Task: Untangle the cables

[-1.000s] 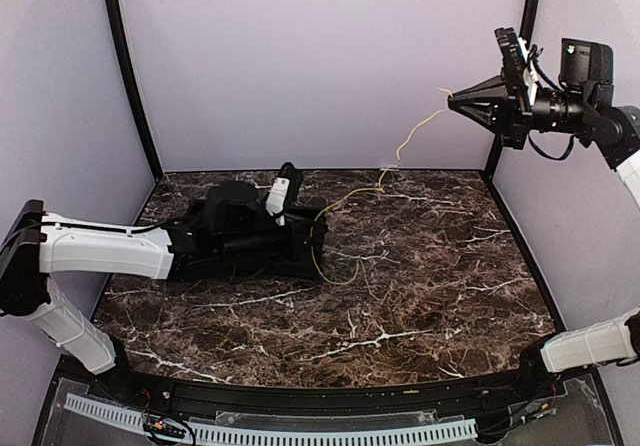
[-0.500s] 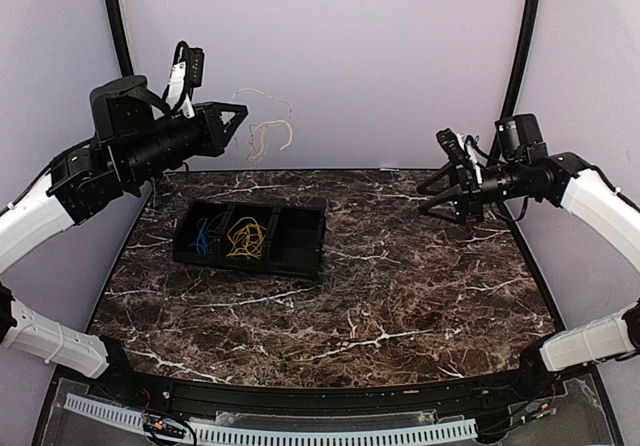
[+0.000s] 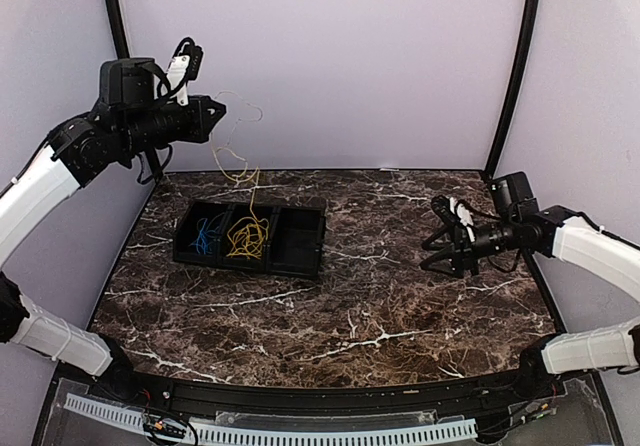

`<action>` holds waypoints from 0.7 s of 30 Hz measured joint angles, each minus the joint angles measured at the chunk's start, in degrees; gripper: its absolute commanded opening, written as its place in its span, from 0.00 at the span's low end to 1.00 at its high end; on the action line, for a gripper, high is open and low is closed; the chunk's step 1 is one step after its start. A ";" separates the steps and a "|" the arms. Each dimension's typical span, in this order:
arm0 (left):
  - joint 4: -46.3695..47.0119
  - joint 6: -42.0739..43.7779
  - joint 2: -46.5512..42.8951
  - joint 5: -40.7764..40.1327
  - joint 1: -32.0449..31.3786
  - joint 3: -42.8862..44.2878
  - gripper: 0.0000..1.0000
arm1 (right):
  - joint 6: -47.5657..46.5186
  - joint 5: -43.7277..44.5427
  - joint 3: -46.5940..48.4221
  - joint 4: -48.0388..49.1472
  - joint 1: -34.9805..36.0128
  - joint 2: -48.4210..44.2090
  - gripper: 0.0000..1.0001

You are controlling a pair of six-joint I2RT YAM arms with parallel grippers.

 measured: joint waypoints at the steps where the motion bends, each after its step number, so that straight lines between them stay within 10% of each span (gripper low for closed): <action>1: -0.42 0.04 0.42 0.74 0.81 -0.04 0.00 | -0.04 0.46 -0.44 0.52 -0.02 -0.33 0.56; 21: 1.55 0.17 5.44 9.35 11.43 -7.67 0.00 | -2.49 3.74 -1.31 3.37 -0.02 1.16 0.56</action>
